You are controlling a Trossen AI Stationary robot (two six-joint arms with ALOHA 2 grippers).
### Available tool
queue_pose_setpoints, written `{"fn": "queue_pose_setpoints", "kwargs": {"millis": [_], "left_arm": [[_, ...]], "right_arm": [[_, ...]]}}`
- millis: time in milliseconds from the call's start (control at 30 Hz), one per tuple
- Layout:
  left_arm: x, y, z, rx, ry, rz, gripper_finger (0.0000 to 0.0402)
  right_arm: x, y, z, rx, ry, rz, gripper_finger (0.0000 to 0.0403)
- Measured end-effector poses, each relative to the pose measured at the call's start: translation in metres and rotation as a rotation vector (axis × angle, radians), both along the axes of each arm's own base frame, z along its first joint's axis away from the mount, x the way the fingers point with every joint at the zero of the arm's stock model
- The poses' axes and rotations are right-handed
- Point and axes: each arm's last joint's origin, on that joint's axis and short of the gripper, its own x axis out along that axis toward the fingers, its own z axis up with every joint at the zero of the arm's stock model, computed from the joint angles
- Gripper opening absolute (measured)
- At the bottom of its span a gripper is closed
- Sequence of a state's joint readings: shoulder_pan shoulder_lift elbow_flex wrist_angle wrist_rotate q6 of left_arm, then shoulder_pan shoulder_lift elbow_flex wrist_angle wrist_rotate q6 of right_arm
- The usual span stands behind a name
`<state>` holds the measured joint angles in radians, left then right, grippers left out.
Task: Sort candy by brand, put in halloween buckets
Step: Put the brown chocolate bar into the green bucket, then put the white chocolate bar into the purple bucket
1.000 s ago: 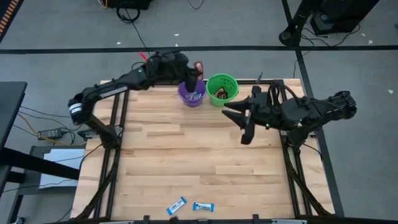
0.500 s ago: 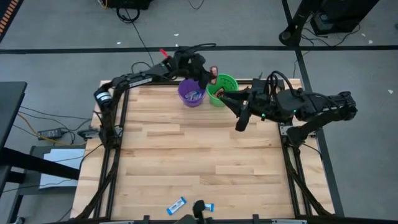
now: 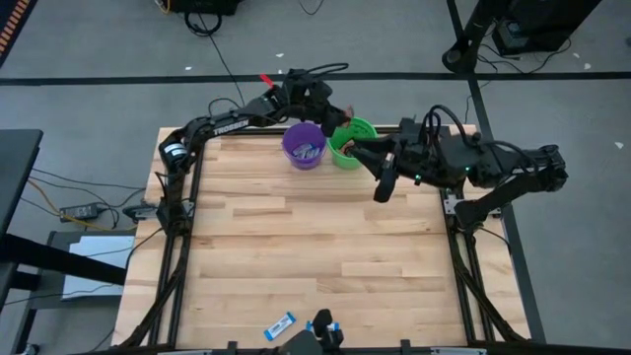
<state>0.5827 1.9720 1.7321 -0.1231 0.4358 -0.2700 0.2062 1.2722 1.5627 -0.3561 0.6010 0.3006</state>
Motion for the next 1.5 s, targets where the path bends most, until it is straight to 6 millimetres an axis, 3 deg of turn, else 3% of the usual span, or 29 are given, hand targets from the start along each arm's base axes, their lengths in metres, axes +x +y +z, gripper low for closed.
{"fn": "queue_pose_setpoints", "kwargs": {"millis": [200, 400, 567, 800, 1000, 1267, 1500], "left_arm": [[0.000, 0.000, 0.000, -0.006, -0.004, -0.013, 0.0209], [0.002, -0.002, 0.007, -0.075, -0.084, -0.096, 0.0224], [-0.014, -0.007, 0.042, -0.134, -0.216, -0.223, 0.0224], [-0.076, -0.016, 0.115, -0.031, -0.332, -0.258, 0.0210], [-0.137, -0.059, 0.162, 0.024, -0.302, -0.296, 0.0203], [-0.217, -0.139, 0.188, 0.196, -0.103, -0.101, 0.0202], [-0.271, -0.178, 0.186, 0.209, 0.060, 0.088, 0.0202]], "right_arm": [[0.000, -0.007, 0.001, -0.011, 0.004, 0.020, 0.0139], [0.001, -0.011, 0.000, -0.010, 0.007, 0.030, 0.0139], [0.000, -0.011, -0.007, 0.010, 0.077, 0.027, 0.0139], [-0.006, -0.010, -0.027, 0.114, 0.241, -0.027, 0.0139], [-0.009, -0.009, -0.034, 0.142, 0.294, -0.054, 0.0139], [-0.007, -0.008, -0.046, 0.190, 0.381, -0.073, 0.0139], [0.033, 0.001, -0.088, 0.304, 0.592, 0.010, 0.0139]]}}
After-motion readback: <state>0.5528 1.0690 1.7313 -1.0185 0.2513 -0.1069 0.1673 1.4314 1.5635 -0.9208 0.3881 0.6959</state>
